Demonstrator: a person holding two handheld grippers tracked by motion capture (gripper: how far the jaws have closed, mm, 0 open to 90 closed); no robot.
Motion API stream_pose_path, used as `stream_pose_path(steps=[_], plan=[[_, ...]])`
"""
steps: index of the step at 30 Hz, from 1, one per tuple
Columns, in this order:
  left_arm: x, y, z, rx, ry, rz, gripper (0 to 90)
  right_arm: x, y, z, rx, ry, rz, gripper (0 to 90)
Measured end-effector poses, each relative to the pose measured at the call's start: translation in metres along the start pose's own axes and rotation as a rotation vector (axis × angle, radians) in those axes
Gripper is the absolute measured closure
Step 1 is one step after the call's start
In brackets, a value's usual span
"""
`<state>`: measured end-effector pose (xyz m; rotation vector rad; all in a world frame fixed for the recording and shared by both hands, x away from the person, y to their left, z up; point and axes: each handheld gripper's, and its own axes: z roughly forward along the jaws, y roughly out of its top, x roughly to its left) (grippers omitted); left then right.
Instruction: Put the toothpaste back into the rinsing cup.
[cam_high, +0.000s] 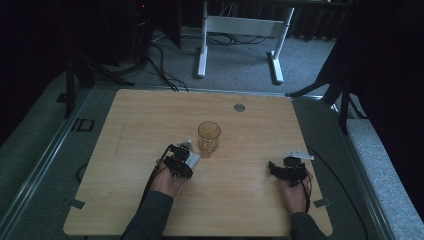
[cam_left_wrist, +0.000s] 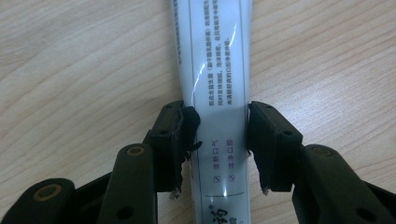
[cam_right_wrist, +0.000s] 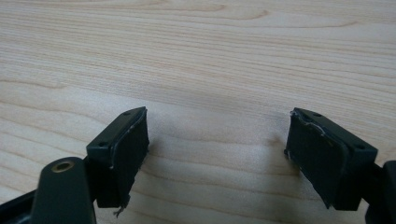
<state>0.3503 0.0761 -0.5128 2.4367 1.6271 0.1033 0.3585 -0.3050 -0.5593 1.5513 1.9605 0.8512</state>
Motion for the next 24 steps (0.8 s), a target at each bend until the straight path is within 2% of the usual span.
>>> stream_pose_path(steps=[11, 24], plan=[[-0.0008, 0.0047, 0.007, 0.03, 0.001, 0.008, 56.5, 0.0, 0.0, 0.0, 0.0, 0.0, 0.0, 20.8], [-0.0024, 0.0064, 0.0072, 0.037, 0.015, 0.021, 59.5, 0.0, 0.0, 0.0, 0.0, 0.0, -0.001, 20.7]])
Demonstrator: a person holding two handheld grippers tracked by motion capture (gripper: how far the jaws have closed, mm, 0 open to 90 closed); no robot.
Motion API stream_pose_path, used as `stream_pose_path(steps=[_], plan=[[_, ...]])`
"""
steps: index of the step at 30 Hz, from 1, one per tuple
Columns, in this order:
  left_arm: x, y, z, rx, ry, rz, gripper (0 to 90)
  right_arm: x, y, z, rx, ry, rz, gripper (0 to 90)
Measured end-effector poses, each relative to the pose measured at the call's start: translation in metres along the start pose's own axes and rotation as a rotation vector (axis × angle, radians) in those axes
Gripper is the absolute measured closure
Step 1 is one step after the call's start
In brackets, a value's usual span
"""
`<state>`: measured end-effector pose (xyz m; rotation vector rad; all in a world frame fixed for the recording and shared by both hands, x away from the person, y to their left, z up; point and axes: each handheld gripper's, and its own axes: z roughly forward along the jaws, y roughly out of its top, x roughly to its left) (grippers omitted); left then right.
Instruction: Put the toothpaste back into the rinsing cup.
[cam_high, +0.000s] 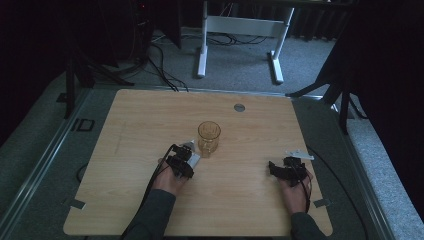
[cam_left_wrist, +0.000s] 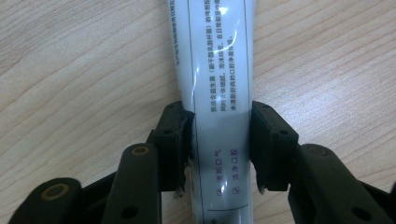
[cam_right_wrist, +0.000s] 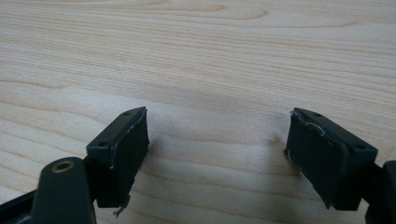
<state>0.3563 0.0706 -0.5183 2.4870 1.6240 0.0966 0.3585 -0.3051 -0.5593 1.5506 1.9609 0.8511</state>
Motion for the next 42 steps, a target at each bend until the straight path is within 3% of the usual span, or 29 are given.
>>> stream_pose_path(steps=[10, 23, 42], plan=[[0.001, 0.001, -0.005, -0.009, 0.039, 0.008, 70.9, 0.0, 0.0, 0.0, 0.0, 0.0, 0.0, 20.7], [0.014, -0.003, -0.012, -0.033, 0.024, -0.004, 72.3, 0.0, 0.0, 0.0, 0.0, 0.0, 0.0, 20.7], [0.029, -0.003, -0.035, -0.123, 0.025, -0.045, 72.8, 0.0, 0.0, 0.0, 0.0, 0.0, -0.001, 20.7]])
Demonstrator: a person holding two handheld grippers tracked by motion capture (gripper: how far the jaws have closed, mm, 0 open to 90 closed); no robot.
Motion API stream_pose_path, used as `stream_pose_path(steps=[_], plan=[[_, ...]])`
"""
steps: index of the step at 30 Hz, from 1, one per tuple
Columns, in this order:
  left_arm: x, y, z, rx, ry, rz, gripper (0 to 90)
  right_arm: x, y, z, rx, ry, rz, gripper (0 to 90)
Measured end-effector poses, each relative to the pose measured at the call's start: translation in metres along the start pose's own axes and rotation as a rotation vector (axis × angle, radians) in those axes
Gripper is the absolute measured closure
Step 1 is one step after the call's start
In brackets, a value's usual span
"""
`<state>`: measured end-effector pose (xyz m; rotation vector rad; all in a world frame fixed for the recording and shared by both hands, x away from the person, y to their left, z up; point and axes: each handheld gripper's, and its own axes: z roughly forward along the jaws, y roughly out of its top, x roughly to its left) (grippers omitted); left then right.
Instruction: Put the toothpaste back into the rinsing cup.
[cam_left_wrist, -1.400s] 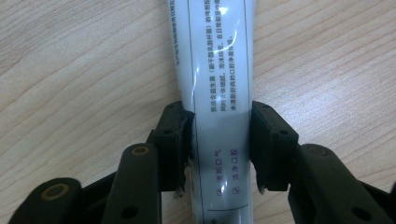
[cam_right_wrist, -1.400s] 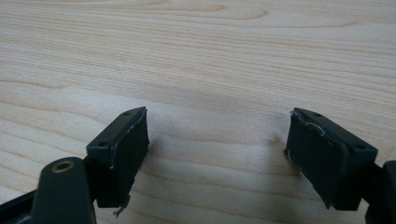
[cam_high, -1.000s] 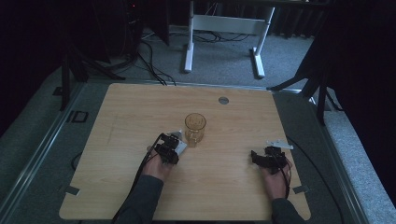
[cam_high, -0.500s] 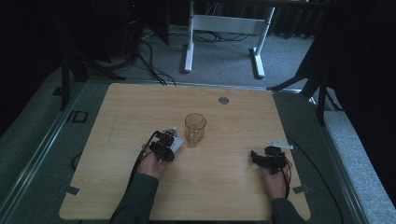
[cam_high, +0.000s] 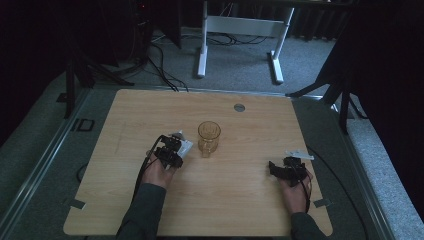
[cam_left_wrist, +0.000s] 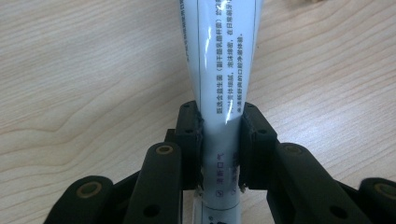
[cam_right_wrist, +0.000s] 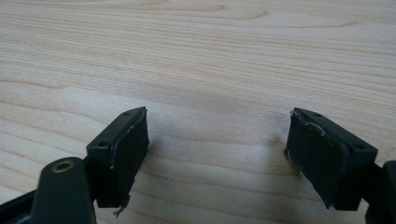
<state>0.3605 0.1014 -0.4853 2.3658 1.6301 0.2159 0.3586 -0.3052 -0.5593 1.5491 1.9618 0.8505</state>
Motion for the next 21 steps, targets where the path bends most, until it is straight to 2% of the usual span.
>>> stream_pose_path(steps=[21], plan=[[0.004, 0.005, -0.018, -0.083, 0.002, -0.012, 73.0, 0.0, 0.0, 0.0, 0.0, 0.0, 0.002, 20.7]])
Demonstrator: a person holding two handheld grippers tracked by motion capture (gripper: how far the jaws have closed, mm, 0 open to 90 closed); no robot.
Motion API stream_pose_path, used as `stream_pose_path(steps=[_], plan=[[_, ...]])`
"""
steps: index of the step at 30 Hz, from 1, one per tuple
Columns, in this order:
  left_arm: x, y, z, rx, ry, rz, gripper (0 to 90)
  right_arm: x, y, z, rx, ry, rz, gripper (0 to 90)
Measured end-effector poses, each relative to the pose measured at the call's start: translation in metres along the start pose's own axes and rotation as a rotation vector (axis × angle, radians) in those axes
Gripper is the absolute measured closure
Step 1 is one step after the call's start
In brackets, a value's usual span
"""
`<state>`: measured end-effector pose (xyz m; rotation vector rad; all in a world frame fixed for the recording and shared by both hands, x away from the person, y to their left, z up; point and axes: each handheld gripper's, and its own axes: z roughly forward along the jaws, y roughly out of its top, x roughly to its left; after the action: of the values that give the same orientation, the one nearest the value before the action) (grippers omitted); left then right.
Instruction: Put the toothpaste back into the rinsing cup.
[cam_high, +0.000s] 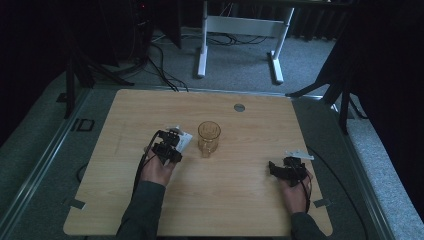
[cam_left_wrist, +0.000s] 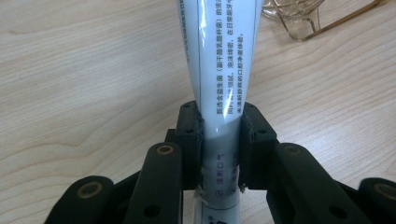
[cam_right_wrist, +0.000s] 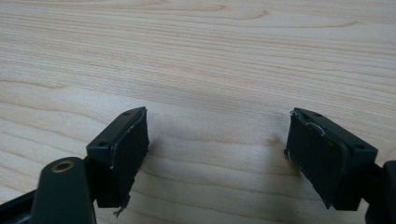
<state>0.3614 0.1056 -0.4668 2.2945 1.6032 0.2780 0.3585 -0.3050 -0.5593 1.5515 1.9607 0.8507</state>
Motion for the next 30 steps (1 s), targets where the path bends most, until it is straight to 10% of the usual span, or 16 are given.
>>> stream_pose_path(steps=[30], plan=[[0.003, 0.006, -0.03, -0.189, 0.026, -0.031, 73.2, 0.0, 0.0, 0.0, 0.0, 0.0, 0.0, 20.8]])
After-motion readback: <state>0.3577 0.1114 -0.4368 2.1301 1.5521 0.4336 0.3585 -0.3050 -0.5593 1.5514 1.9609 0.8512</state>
